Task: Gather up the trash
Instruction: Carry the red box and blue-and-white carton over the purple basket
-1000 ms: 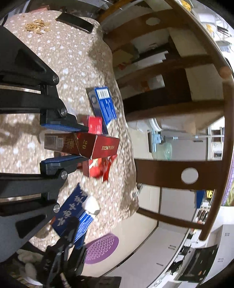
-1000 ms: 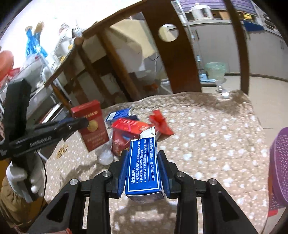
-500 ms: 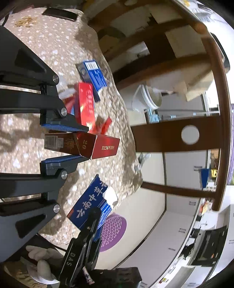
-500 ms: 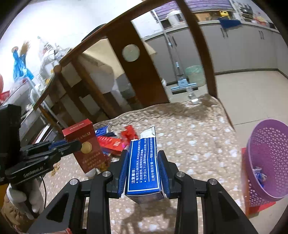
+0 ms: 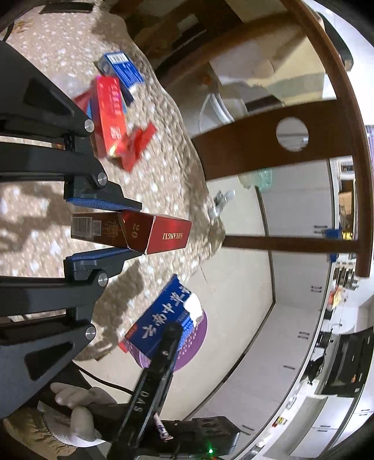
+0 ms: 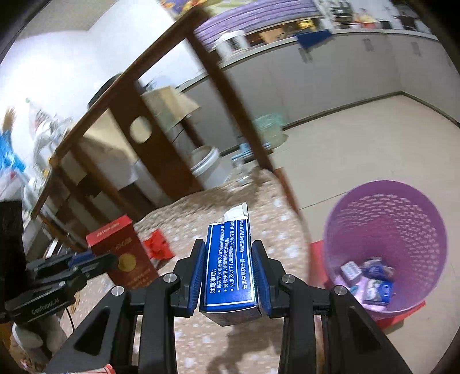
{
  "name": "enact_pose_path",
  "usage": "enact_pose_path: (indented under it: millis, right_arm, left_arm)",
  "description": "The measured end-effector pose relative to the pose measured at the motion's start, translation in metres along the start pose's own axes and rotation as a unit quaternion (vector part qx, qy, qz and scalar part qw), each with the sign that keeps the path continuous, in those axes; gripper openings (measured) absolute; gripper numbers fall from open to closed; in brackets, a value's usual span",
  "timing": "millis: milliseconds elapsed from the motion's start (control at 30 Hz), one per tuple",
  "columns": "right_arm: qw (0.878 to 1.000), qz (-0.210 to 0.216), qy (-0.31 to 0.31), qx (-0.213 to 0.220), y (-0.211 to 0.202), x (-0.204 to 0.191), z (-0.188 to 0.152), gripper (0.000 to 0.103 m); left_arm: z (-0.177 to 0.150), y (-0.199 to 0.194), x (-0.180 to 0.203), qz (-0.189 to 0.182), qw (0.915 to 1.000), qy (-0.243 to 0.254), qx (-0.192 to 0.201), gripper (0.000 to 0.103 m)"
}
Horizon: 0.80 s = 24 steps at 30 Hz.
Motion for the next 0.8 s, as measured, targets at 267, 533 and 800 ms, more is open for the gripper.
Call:
enact_pose_path:
  millis: [267,533,800]
  right_arm:
    - [0.995,-0.049,0.078,0.045,-0.032,0.076,0.025,0.036]
    - [0.984,-0.080,0.145,0.067,-0.050,0.139,0.040,0.036]
    - [0.978,-0.095,0.174,0.069,-0.051,0.166,0.036,0.036]
  left_arm:
    - [0.026,0.030,0.042,-0.055,0.9984,0.005,-0.011,0.023]
    - [0.056,0.067,0.107,-0.112,0.9931,0.023,-0.023,0.023]
    - [0.076,0.102,0.154,-0.145,0.9878,0.041,-0.039,0.023]
Point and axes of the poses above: each gripper's, at about its wrist camera, not at the fingertips, and y roughly the way its jaws point, x to its right, z to its top, the point moved 5 cm from there along y, roughly the way its jaws point, and after that the axes turned 5 degrees about y, right-handed, at the moved point
